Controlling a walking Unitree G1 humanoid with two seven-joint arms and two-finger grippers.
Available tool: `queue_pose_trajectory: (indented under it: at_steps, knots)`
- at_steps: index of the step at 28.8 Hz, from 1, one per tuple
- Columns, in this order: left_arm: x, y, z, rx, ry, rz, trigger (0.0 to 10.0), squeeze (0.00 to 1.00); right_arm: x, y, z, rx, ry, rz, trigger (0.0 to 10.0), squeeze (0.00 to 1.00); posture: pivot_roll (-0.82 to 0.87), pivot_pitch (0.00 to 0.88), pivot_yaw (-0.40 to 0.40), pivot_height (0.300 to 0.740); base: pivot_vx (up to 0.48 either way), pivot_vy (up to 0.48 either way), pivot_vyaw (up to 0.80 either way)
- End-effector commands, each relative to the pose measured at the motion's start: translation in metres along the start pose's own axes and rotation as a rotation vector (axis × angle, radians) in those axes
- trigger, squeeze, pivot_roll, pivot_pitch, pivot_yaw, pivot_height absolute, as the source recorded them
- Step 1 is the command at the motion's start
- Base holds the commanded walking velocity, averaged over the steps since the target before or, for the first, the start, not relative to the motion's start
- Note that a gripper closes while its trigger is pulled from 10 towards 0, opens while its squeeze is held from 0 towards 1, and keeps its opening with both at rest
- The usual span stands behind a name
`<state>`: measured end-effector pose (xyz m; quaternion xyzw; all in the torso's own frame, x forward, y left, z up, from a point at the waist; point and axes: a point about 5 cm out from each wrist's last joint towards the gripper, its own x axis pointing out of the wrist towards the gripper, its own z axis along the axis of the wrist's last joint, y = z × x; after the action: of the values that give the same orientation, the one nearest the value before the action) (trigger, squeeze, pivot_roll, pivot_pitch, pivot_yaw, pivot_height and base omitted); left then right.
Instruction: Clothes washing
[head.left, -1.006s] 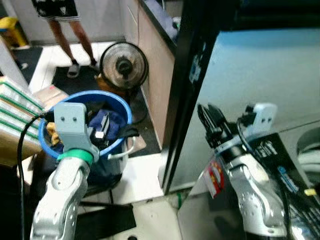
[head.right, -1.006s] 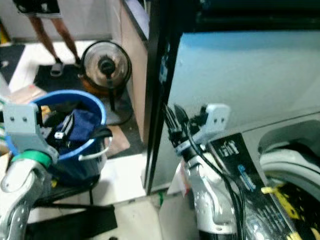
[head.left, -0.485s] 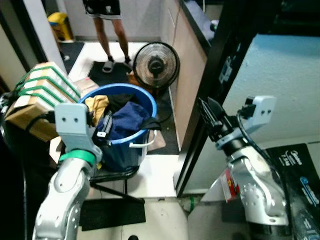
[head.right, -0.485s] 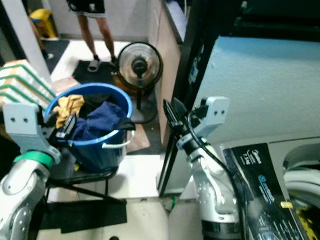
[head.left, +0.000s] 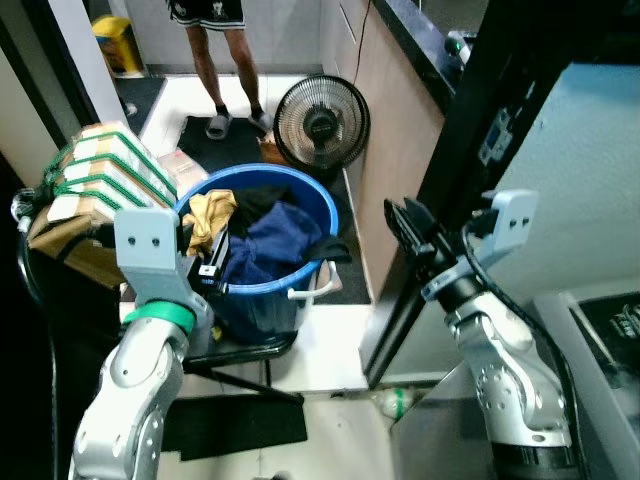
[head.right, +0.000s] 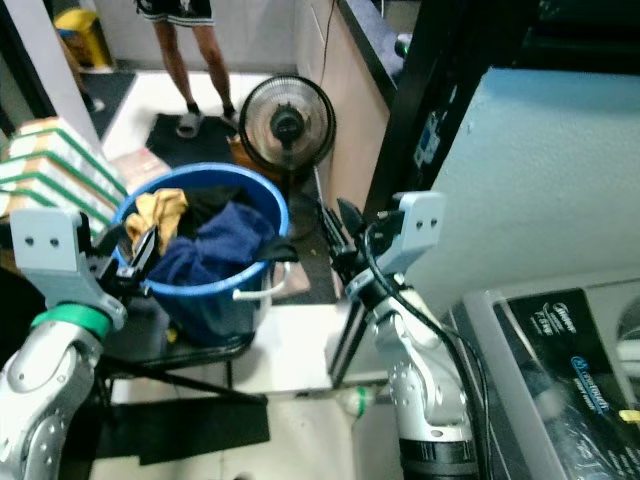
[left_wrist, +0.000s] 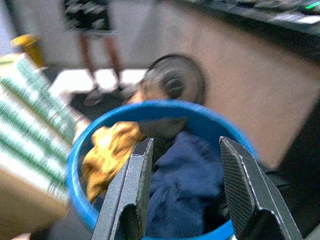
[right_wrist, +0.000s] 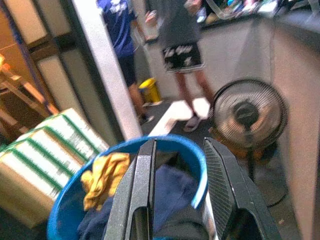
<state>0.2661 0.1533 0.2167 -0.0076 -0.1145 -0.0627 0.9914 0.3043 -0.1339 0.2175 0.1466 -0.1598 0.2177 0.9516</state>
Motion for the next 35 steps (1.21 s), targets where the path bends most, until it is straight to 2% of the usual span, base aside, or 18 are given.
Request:
queue_pose_trajectory:
  at_steps: [1, 6, 7, 11, 16, 18, 24, 28, 31, 35]
  knots:
    - [-0.003, 0.004, -0.003, -0.014, 0.0, 0.015, 10.0, 0.0, -0.001, 0.001, -0.004, 0.013, 0.013, 0.004, 10.0, 0.0, 0.13, 0.014, -0.005, 0.74, 0.0, -0.307, 0.0]
    - [-0.003, 0.005, -0.001, -0.013, -0.012, 0.025, 10.0, 0.0, 0.0, 0.003, -0.004, 0.01, 0.014, 0.012, 10.0, 0.0, 0.13, 0.006, -0.004, 0.74, 0.0, -0.439, 0.0]
    - [-0.003, 0.005, -0.002, -0.037, -0.012, 0.031, 10.0, 0.0, -0.001, 0.004, -0.005, 0.007, 0.018, 0.013, 10.0, 0.0, 0.13, 0.006, -0.004, 0.74, 0.0, 0.0, 0.0]
    - [-0.003, 0.006, -0.003, -0.038, -0.002, 0.034, 10.0, 0.0, -0.001, 0.003, -0.007, 0.001, 0.03, 0.011, 10.0, 0.0, 0.13, 0.002, -0.004, 0.74, 0.0, 0.0, 0.0]
    - [-0.002, 0.005, -0.006, -0.025, -0.002, 0.02, 10.0, 0.0, 0.001, -0.004, -0.013, -0.022, 0.062, -0.034, 10.0, 0.0, 0.13, 0.002, -0.004, 0.74, 0.0, 0.0, 0.0]
    - [0.003, 0.007, -0.01, -0.012, 0.002, 0.026, 10.0, 0.0, 0.004, -0.014, -0.02, -0.062, 0.106, -0.083, 10.0, 0.0, 0.13, 0.004, -0.007, 0.74, 0.0, 0.0, 0.0]
    - [0.008, 0.011, -0.018, 0.031, 0.028, 0.032, 10.0, 0.0, 0.007, -0.02, -0.031, -0.102, 0.149, -0.085, 10.0, 0.0, 0.13, 0.009, -0.008, 0.74, 0.0, 0.0, 0.0]
    - [0.007, 0.011, -0.021, 0.029, 0.04, 0.019, 10.0, 0.0, 0.007, -0.019, -0.034, -0.101, 0.155, -0.066, 10.0, 0.0, 0.13, 0.015, -0.007, 0.74, 0.0, 0.0, 0.0]
    - [0.007, 0.012, -0.018, 0.013, 0.009, 0.026, 10.0, 0.0, 0.008, -0.017, -0.034, -0.08, 0.147, -0.055, 10.0, 0.0, 0.13, 0.018, -0.01, 0.74, 0.1, 0.0, 0.0]
    - [0.006, 0.012, -0.017, 0.003, -0.003, 0.033, 10.0, 0.0, 0.008, -0.015, -0.033, -0.07, 0.132, -0.045, 10.0, 0.0, 0.13, 0.018, -0.01, 0.74, 0.369, 0.0, 0.8]
